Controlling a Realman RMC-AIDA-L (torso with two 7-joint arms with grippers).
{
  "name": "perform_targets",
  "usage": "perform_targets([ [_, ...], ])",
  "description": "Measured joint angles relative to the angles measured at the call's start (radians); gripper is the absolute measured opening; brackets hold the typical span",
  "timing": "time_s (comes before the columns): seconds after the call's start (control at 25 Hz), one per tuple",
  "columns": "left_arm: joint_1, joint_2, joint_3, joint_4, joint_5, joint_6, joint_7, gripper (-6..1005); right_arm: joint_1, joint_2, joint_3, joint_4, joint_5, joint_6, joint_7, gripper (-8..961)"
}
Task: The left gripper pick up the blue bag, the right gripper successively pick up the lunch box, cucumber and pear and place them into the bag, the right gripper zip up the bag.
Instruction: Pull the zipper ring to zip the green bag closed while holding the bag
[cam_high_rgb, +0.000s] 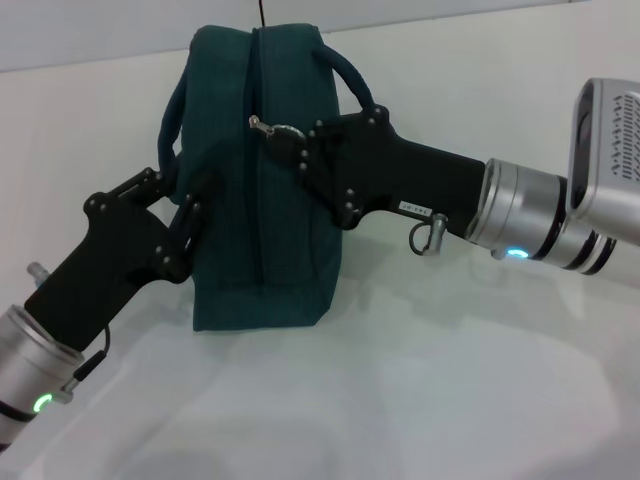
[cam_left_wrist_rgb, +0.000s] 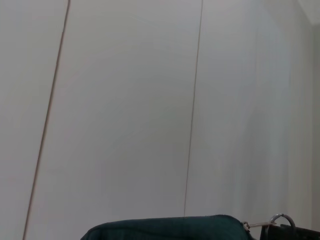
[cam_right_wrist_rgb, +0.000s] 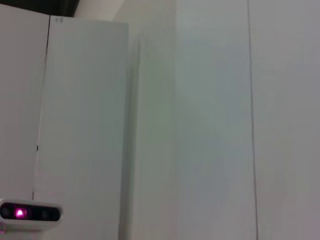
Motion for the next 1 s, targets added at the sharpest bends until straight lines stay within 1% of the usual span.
perform_targets([
  [0.16, 0.004, 0.001, -0.001, -0.002, 0.003, 0.002, 0.016, 266, -0.015, -0.004, 0.008, -0.002, -0.001, -0.006, 0.0, 10],
  [0.36, 0.003, 0.0, -0.004, -0.003, 0.003, -0.004, 0.073, 211, -0.049, -0.005, 0.05, -0.003, 0.003, -0.045, -0.001, 10],
  [0.68, -0.004, 0.003, 0.0, -0.042, 0.004, -0.013, 0.08, 77, -0.052, -0.002, 0.055, 0.007, 0.006, -0.056, 0.003, 10],
  [1.0, 0.0, 0.004, -0.004, -0.045, 0.002, -0.01, 0.089, 58, -0.059, 0.002, 0.05, 0.009, 0.0, -0.039, 0.01, 10],
])
